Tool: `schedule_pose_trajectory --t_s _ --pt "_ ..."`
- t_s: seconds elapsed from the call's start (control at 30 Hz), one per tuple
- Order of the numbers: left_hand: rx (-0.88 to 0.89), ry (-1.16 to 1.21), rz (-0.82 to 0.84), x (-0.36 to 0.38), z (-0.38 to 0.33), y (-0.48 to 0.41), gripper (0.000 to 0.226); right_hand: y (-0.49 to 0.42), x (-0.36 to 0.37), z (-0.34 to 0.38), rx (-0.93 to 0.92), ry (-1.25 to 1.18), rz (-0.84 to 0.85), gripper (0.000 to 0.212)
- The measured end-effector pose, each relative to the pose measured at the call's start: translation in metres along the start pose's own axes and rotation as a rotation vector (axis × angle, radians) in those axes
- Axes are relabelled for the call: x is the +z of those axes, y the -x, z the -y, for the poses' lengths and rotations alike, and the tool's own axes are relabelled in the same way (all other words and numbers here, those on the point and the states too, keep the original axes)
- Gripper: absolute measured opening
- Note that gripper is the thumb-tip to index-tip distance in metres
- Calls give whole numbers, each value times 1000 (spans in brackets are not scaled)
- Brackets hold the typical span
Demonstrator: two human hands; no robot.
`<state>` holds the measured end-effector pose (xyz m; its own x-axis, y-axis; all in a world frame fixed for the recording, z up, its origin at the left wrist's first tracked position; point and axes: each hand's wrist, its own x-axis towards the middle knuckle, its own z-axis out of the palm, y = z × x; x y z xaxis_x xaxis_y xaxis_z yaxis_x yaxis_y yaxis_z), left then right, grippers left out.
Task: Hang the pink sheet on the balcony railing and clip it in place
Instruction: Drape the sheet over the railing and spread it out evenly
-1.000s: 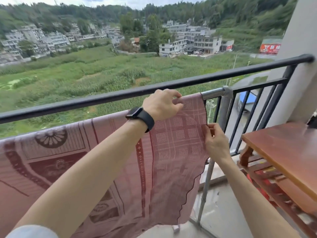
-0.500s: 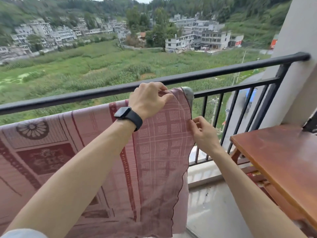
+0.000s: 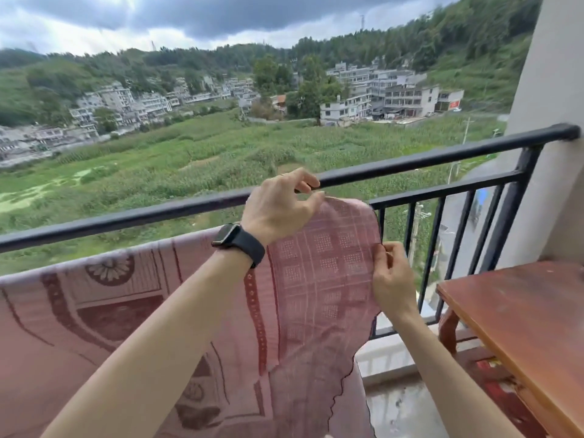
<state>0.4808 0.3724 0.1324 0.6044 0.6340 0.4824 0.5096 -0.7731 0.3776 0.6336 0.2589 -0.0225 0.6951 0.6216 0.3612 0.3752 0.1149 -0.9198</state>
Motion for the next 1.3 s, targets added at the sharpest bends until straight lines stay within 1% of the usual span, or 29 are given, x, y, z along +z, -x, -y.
schedule_pose_trajectory --t_s 0.07,0.1,0.17,0.2,0.23,0.3,0.33,0.37,0.4,0.43,0.47,0.53,0.57,0.6,0.7,0.77,0.87,0.9,0.97,1.03,1.1,1.17,1.23,1.3 --pt "-23 -77 119 7 6 -2 41 15 -10 -30 93 74 68 20" --pt "-47 -110 178 10 8 -4 44 19 -12 -39 117 72 85 20" --pt "-77 -180 266 17 9 -7 41 16 -14 -38 105 -14 92 19" --pt "-75 -195 271 19 6 -7 39 12 -15 -34 109 -56 132 21" --pt "-71 -184 252 22 3 -8 37 8 -16 -32 125 -72 215 26" --pt "-66 -148 204 26 -2 -9 33 8 -13 -36 185 -11 444 39" --pt "-63 -145 185 28 -4 -9 33 11 -10 -41 210 37 548 41" --pt "-60 -149 169 30 -6 -9 32 14 -7 -51 221 108 603 39" --pt "-55 -153 149 32 -6 -8 31 16 -4 -58 219 170 604 35" --pt "-43 -157 118 35 -6 -7 30 18 -5 -63 211 198 553 30" --pt "-23 -163 75 37 -6 -4 30 18 -7 -67 207 178 461 27" --pt "61 -187 -35 45 -2 3 32 17 -16 -72 197 58 223 22" --pt "117 -202 -89 52 1 8 32 17 -20 -74 195 14 140 21" --pt "165 -219 -135 58 4 13 33 20 -21 -77 201 6 102 20" --pt "222 -334 -215 77 13 27 42 37 -15 -90 252 96 99 14" --pt "269 -411 -252 83 17 38 51 51 -11 -98 276 106 69 11" --pt "290 -420 -296 90 27 75 55 77 -7 -96 224 84 61 6" --pt "252 -422 -280 94 36 94 56 88 -4 -95 175 97 80 7" --pt "91 -408 -189 104 61 142 57 110 8 -95 62 134 181 10" --pt "-147 -403 -37 112 93 200 57 130 27 -94 -51 185 343 7" --pt "-376 -411 118 111 121 262 58 147 52 -91 -203 266 501 14" --pt "-586 -399 227 100 142 321 58 166 82 -80 -289 319 649 16" --pt "-756 -390 288 79 157 369 59 186 115 -67 -348 321 790 17" --pt "-886 -403 276 50 169 409 59 209 152 -47 -432 296 918 21"
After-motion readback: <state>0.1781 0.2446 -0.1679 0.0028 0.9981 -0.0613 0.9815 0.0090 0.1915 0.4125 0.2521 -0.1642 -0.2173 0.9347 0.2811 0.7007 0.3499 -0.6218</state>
